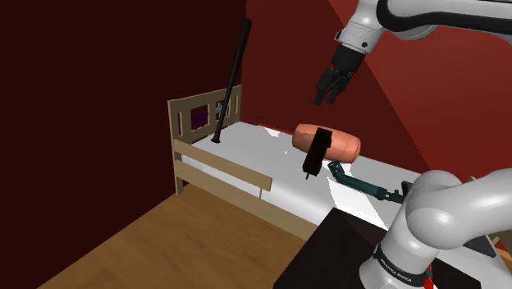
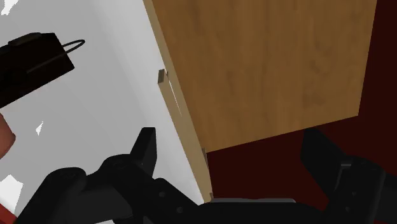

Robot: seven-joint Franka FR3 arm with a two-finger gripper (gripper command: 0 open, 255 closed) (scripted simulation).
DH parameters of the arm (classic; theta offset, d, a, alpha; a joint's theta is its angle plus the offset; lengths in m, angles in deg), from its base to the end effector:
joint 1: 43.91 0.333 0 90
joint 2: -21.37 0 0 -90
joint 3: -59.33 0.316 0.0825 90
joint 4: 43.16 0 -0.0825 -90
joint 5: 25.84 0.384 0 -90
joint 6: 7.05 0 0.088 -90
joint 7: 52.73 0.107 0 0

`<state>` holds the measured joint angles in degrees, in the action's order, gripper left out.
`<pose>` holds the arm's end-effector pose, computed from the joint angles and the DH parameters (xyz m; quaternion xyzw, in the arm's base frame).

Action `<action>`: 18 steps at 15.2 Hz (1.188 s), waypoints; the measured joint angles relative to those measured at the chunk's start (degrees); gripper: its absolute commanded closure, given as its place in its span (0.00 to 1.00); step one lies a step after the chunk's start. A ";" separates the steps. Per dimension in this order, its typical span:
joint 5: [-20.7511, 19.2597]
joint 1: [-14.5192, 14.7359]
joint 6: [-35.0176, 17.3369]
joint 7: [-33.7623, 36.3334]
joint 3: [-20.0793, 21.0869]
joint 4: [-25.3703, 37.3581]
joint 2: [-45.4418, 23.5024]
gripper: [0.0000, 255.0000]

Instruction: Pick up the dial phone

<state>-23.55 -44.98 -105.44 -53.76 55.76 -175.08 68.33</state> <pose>0.3101 -0.0293 0.6409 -0.9920 0.0247 -0.1180 0.0379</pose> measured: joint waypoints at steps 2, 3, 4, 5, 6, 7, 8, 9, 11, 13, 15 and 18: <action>-0.02 -0.35 -0.73 0.69 0.08 0.06 -0.88 0.00; -0.13 -0.94 -1.43 1.70 0.12 0.04 -1.71 0.00; -0.38 -1.72 -2.57 2.62 -0.10 -0.46 -2.57 0.00; -0.59 -2.50 -4.24 3.64 -0.30 -0.71 -4.21 0.00; -0.74 -3.24 -5.59 4.92 -0.33 -0.51 -5.97 0.00; -0.89 -4.01 -6.58 6.25 -0.36 -0.50 -7.18 0.00; -1.05 -4.77 -7.83 7.61 -0.38 -0.65 -8.51 0.00; -1.23 -5.53 -9.08 8.92 -0.46 -0.57 -10.05 0.00; -1.67 -7.14 -11.69 11.26 -0.94 -0.56 -13.15 0.00; -2.02 -8.57 -13.63 14.08 -1.08 -0.14 -16.00 0.00; -2.34 -9.98 -15.98 16.71 -1.46 0.71 -19.69 0.00; -2.97 -12.26 -18.41 20.12 -2.57 1.85 -24.08 0.00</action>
<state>-26.52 -57.24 -123.85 -33.64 53.20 -173.23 44.24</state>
